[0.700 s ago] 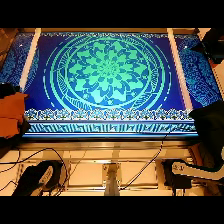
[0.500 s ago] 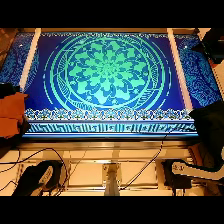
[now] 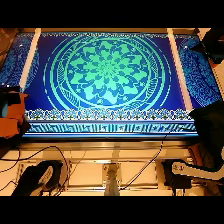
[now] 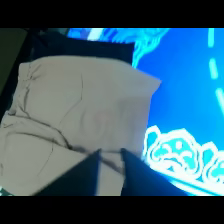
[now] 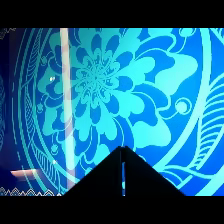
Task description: Fold the clothes and pants, and hang the long-sleeved shirts on hangers.
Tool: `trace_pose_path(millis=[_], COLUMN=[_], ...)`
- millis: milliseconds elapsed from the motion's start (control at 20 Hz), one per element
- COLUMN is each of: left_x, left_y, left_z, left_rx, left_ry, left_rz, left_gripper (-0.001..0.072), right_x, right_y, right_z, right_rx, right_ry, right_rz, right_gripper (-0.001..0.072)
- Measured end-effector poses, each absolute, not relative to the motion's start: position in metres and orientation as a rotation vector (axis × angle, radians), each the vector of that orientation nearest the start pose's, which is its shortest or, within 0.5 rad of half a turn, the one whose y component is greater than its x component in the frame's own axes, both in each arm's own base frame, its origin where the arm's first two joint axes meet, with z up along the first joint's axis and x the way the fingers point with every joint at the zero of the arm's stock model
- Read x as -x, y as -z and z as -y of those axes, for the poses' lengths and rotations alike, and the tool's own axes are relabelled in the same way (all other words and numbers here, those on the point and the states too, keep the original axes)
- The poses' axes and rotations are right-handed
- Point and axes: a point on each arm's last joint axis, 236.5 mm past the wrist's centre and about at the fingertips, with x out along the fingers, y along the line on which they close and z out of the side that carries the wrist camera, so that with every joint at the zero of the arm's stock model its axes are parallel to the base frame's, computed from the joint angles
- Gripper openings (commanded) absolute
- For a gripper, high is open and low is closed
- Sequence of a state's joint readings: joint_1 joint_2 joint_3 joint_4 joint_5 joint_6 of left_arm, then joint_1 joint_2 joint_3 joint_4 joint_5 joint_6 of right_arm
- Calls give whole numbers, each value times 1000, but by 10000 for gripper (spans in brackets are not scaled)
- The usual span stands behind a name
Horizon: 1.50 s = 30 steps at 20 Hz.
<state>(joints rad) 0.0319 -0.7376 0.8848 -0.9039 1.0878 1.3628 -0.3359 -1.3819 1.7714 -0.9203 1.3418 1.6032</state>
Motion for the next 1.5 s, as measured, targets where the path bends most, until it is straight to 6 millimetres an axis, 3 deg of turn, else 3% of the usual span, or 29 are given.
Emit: trace_pose_path(millis=[100,300,500,600,850,1250,1500], left_x=[-295,-286,-279,-275,-268,-280,-289], left_y=[-106,-37,7,18,37,54,50], left_z=[-141,-146,-161,-172,-194,-206,-220], left_rx=[-443,-563,-700,-763,-801,-846,-894], left_ry=[-481,-425,-405,-422,-463,-439,-464], left_rz=[-970,-1206,-1391,-1457,-1541,-1532,-1492], left_gripper=[367,367,369,466,465,462,455], right_x=[-462,-462,-462,-462,-462,-462,-462], right_y=[-226,-226,-226,-226,-226,-227,-227], right_z=[14,14,14,14,13,12,12], right_rx=[-609,-609,-608,-608,-610,-613,-614], right_ry=[-194,-194,-194,-194,-195,-199,-201], right_rz=[-827,-828,-828,-828,-827,-826,-826], right_gripper=[14,13,13,13,13,13,13])
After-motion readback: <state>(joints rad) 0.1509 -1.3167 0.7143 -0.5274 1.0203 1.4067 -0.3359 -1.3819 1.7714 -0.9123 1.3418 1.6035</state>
